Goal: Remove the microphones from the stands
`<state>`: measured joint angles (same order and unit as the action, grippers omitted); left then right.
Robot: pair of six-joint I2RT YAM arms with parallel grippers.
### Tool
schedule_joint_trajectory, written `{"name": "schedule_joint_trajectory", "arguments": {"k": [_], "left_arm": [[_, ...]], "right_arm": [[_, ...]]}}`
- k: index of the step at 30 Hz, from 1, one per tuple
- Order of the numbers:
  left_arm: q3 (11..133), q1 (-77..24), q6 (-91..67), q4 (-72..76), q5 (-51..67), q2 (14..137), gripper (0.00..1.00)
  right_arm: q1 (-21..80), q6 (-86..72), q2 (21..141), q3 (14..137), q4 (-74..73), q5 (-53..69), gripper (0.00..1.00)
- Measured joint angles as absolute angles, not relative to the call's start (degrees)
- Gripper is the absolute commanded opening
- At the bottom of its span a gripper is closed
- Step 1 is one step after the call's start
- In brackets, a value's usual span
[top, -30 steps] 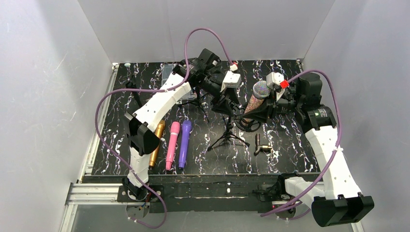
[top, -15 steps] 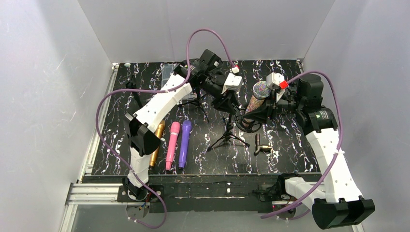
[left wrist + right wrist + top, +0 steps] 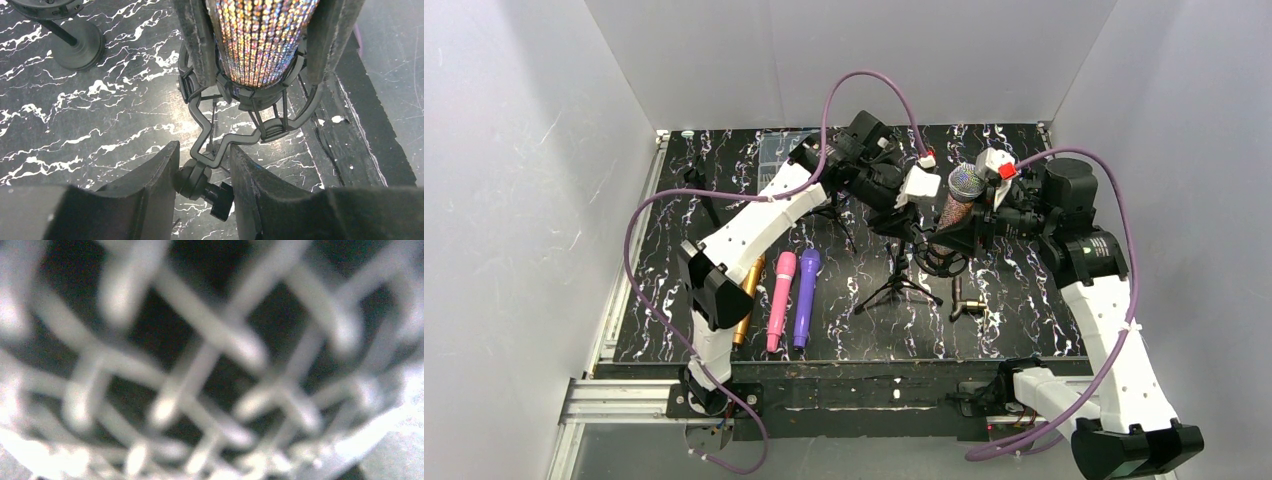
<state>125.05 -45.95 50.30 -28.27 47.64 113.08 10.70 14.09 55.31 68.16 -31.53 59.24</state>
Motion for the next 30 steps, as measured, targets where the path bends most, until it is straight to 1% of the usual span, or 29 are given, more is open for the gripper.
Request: {"name": "schedule_joint_trajectory", "arguments": {"k": [10, 21, 25, 30], "left_arm": [[122.23, -47.37, 44.97, -24.10, 41.41, 111.09, 0.00], [119.02, -50.59, 38.74, -20.51, 30.37, 108.62, 0.00], [117.89, -51.22, 37.67, -19.62, 28.10, 108.09, 0.00], [117.34, -51.24, 37.50, -19.29, 28.10, 107.77, 0.00]], "right_arm": [[11.00, 8.95, 53.67, 69.21, -31.70, 51.24, 0.01], [11.00, 5.13, 52.86, 69.23, -31.70, 45.12, 0.01], [11.00, 4.82, 52.88, 69.25, -32.05, 44.86, 0.01], [10.85, 7.09, 52.93, 69.36, -32.56, 47.13, 0.01]]}}
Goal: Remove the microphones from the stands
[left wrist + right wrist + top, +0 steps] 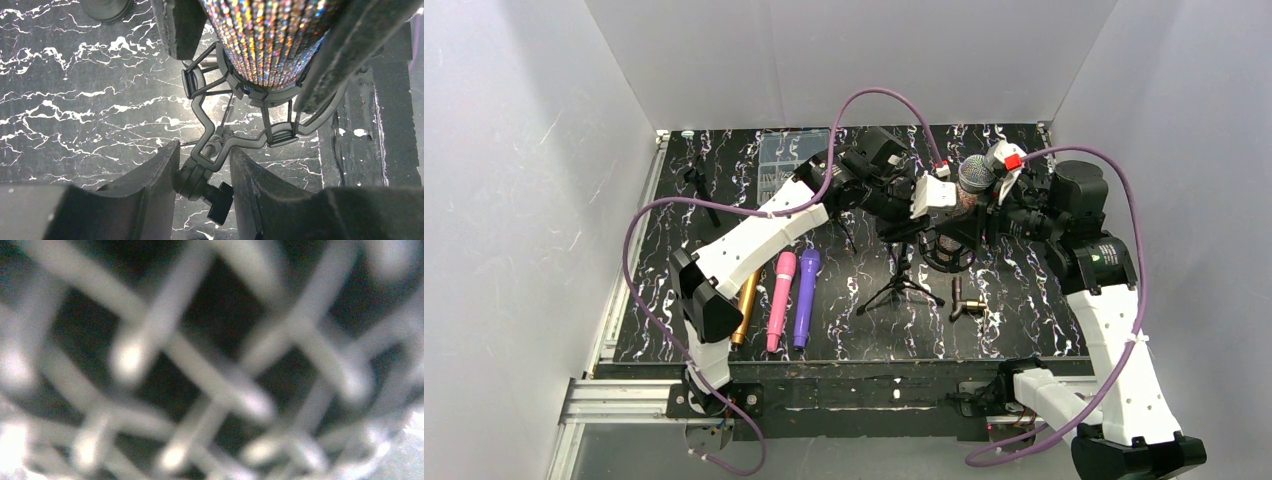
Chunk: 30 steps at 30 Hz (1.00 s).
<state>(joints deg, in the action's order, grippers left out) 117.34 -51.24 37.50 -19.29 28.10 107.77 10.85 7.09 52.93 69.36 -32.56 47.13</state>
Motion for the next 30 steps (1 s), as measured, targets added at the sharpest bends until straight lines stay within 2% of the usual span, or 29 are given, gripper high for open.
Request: {"name": "schedule_joint_trajectory", "arguments": {"k": [19, 23, 30], "left_arm": [[115.87, -50.70, 41.17, -21.45, 32.53, 105.97, 0.00], [115.72, -50.70, 40.91, -21.12, 32.34, 105.97, 0.00], [114.21, -50.76, 37.74, -17.76, 29.67, 105.71, 0.00]], "right_arm": [[10.13, 22.52, 56.47, 74.26, -40.99, 62.63, 0.01], [10.11, 22.13, 56.38, 74.26, -40.75, 62.00, 0.01], [10.15, 16.14, 55.35, 74.26, -38.06, 53.65, 0.01]]}}
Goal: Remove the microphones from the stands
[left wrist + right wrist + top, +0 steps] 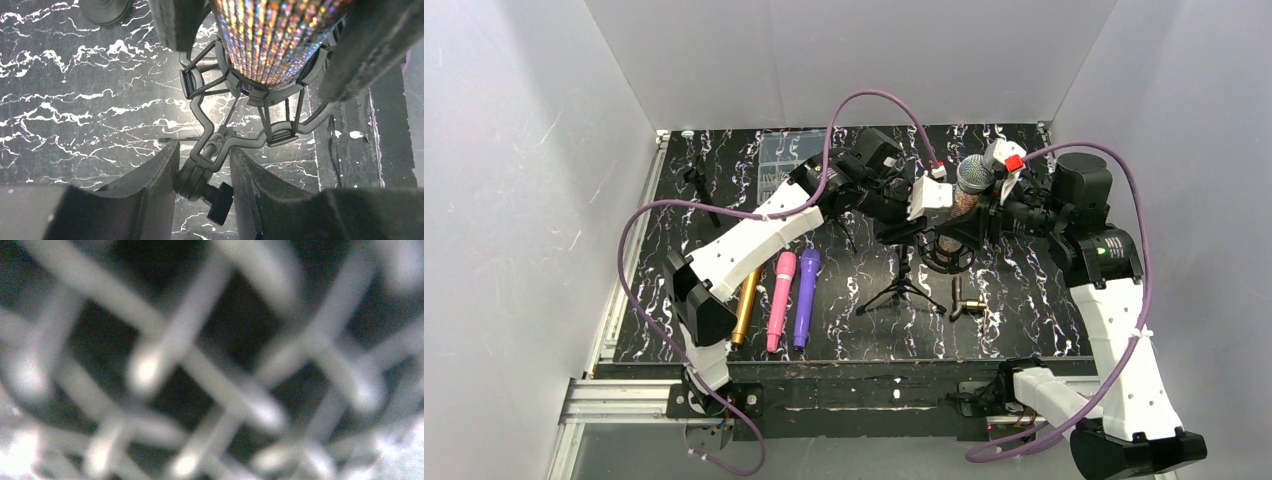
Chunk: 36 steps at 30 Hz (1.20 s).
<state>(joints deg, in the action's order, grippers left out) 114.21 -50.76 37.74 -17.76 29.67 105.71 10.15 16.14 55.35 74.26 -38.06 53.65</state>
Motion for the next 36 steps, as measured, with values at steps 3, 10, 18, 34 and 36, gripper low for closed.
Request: {"name": "schedule_joint_trajectory", "arguments": {"k": [3, 10, 18, 34, 36], "left_arm": [[113.62, -50.94, 36.10, -16.84, 28.42, 105.34, 0.00], [112.20, -51.29, 33.95, -15.22, 26.59, 104.38, 0.00], [112.16, -51.33, 34.54, -15.53, 26.79, 104.33, 0.00], [112.01, -50.92, 35.75, -16.53, 26.44, 103.61, 0.00], [112.01, -51.00, 35.31, -16.34, 25.87, 103.61, 0.00]], "right_arm": [[10.22, 12.75, 54.81, 74.28, -36.67, 50.43, 0.01], [10.24, 8.73, 54.24, 74.28, -35.44, 46.85, 0.01], [10.07, 18.00, 55.07, 75.83, -38.37, 54.00, 0.01], [9.61, 26.63, 58.67, 79.92, -43.46, 60.47, 0.01], [9.67, 24.75, 57.21, 78.39, -41.28, 58.54, 0.01]]}}
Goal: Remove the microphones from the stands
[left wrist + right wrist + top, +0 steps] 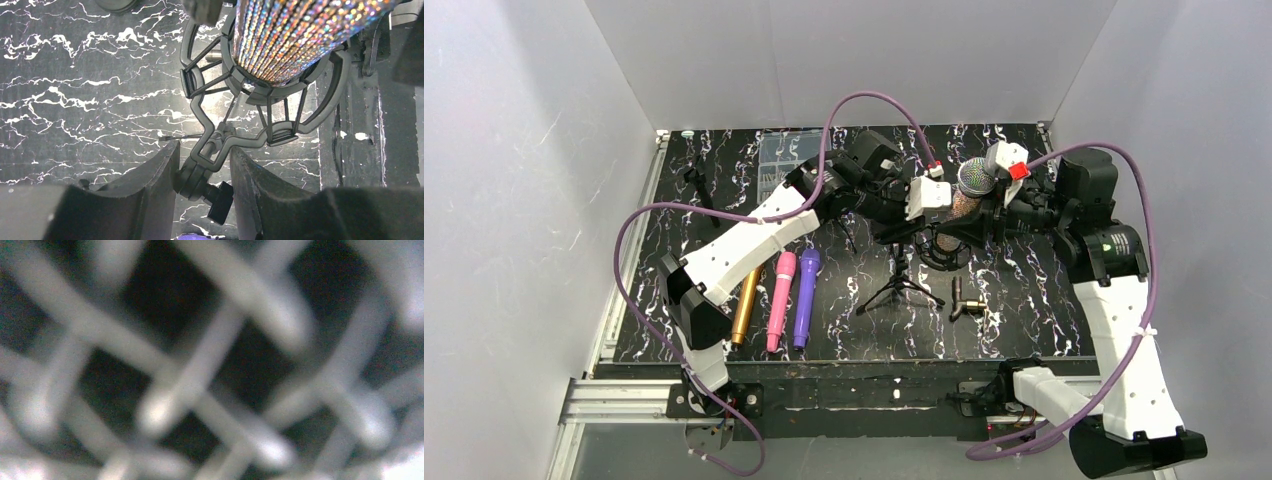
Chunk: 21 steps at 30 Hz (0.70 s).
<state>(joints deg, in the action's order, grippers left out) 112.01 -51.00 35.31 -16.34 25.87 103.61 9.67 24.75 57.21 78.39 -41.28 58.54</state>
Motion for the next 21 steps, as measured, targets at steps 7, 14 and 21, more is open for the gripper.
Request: {"name": "schedule_joint_trajectory", "arguments": {"k": [7, 14, 21], "left_arm": [[112.01, -51.35, 33.12, -15.51, 23.33, 103.74, 0.00], [111.83, -51.46, 31.83, -14.87, 21.78, 103.74, 0.00], [111.35, -51.46, 31.14, -13.85, 21.63, 103.74, 0.00]], "right_arm": [[10.15, 16.84, 54.83, 75.64, -35.44, 51.29, 0.01], [10.22, 10.41, 54.78, 75.57, -33.28, 46.44, 0.01], [10.20, 9.45, 54.78, 75.57, -33.06, 45.56, 0.01]]}}
